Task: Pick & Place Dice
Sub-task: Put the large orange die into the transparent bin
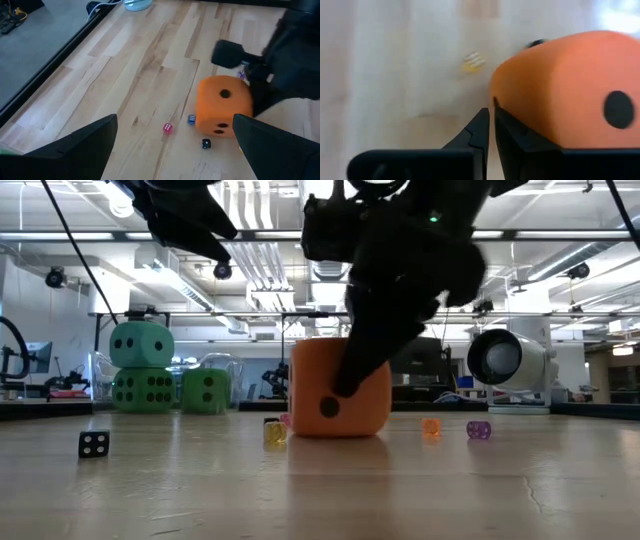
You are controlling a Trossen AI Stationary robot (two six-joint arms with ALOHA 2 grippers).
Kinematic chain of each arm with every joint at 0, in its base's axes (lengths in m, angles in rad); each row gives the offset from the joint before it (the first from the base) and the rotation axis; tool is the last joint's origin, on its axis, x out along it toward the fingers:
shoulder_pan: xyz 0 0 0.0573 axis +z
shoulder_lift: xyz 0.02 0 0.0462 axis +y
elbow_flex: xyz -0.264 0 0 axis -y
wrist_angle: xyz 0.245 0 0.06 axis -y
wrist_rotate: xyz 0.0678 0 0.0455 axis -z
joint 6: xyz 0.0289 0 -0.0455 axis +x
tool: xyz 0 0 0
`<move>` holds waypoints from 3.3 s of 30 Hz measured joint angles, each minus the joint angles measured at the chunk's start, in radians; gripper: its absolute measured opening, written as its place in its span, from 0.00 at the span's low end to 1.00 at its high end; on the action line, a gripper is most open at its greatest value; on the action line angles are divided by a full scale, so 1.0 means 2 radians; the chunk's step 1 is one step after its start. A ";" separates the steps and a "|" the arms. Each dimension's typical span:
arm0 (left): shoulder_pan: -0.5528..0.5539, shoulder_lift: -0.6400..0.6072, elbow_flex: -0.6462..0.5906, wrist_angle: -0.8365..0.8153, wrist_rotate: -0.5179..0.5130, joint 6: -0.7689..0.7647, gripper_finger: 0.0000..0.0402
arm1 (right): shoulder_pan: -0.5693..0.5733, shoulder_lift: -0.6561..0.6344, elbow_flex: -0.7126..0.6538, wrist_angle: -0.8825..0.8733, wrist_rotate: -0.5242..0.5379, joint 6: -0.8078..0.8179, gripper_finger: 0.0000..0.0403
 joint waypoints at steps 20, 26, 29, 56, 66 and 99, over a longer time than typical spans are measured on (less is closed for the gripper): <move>0.000 0.000 0.000 0.000 0.000 0.000 0.99 | -0.086 -0.013 -0.005 -0.007 0.100 -0.033 0.07; 0.000 0.000 -0.006 0.000 0.004 0.000 0.99 | -0.081 -0.056 -0.006 -0.055 0.110 -0.025 0.07; 0.000 0.000 -0.006 -0.001 0.005 -0.001 0.99 | -0.074 -0.081 -0.009 -0.090 0.109 -0.007 0.07; 0.000 0.000 -0.006 -0.002 0.007 -0.003 0.99 | -0.131 -0.116 -0.130 -0.001 0.143 0.043 0.07; 0.000 0.000 -0.006 -0.002 0.007 -0.004 0.99 | -0.136 -0.115 -0.144 0.112 0.076 0.033 0.07; 0.000 0.000 -0.006 0.001 0.007 -0.004 0.99 | -0.143 -0.066 -0.129 0.139 -0.006 -0.034 0.07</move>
